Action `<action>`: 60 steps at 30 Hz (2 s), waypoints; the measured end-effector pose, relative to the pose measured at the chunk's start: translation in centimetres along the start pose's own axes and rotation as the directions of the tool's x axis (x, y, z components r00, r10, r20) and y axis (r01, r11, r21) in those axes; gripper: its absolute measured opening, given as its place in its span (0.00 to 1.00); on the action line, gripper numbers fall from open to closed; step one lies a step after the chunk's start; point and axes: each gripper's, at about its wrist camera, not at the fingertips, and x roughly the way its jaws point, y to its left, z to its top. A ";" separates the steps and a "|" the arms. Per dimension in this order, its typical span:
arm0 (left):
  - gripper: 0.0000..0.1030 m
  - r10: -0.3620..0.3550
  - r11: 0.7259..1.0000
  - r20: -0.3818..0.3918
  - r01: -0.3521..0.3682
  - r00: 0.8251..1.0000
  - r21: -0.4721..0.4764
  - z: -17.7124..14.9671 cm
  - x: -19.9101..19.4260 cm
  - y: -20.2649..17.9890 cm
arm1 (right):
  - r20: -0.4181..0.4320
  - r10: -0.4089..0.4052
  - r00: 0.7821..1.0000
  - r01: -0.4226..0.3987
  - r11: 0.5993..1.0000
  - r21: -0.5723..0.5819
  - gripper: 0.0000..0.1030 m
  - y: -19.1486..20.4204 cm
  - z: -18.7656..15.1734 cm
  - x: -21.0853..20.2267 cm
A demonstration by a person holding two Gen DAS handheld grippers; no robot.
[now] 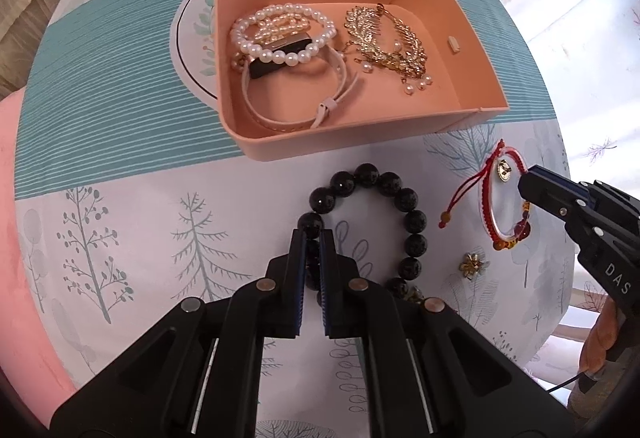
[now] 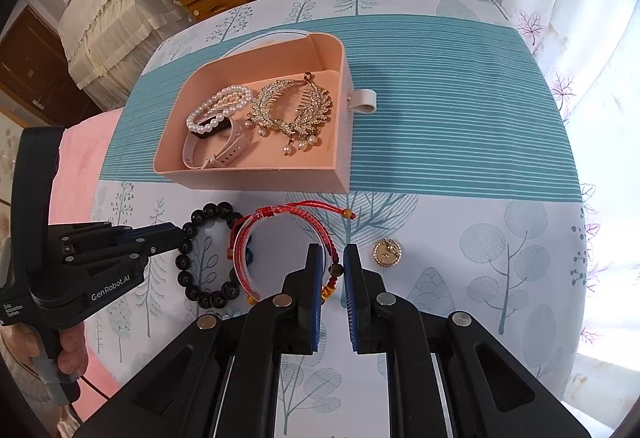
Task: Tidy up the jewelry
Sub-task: 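Grasp the red string bracelet with the right gripper while the left gripper grasps the black bead bracelet, then carry both bracelets up and lower them into the pink box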
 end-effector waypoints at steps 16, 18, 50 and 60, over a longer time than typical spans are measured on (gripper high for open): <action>0.19 0.099 0.995 -0.025 -0.099 0.995 -0.005 -0.9 2.6 -0.8 | 0.005 0.005 1.000 -0.005 1.000 0.013 0.10 -0.4 -0.1 -0.1; 0.12 0.093 0.996 -0.029 -0.093 0.995 0.004 -1.2 2.7 -1.0 | 0.010 0.007 1.000 -0.008 1.000 0.015 0.10 -0.4 -0.2 -0.3; 0.12 -0.073 0.995 0.345 0.093 0.936 -0.043 9.3 -10.7 -3.5 | 0.228 -0.037 0.973 0.032 0.999 0.024 0.10 1.8 6.3 -7.6; 0.12 -0.142 0.988 0.311 0.151 0.940 -0.005 10.6 -6.5 -4.8 | 0.201 -0.073 0.977 0.060 0.996 0.070 0.10 -1.9 5.3 -6.1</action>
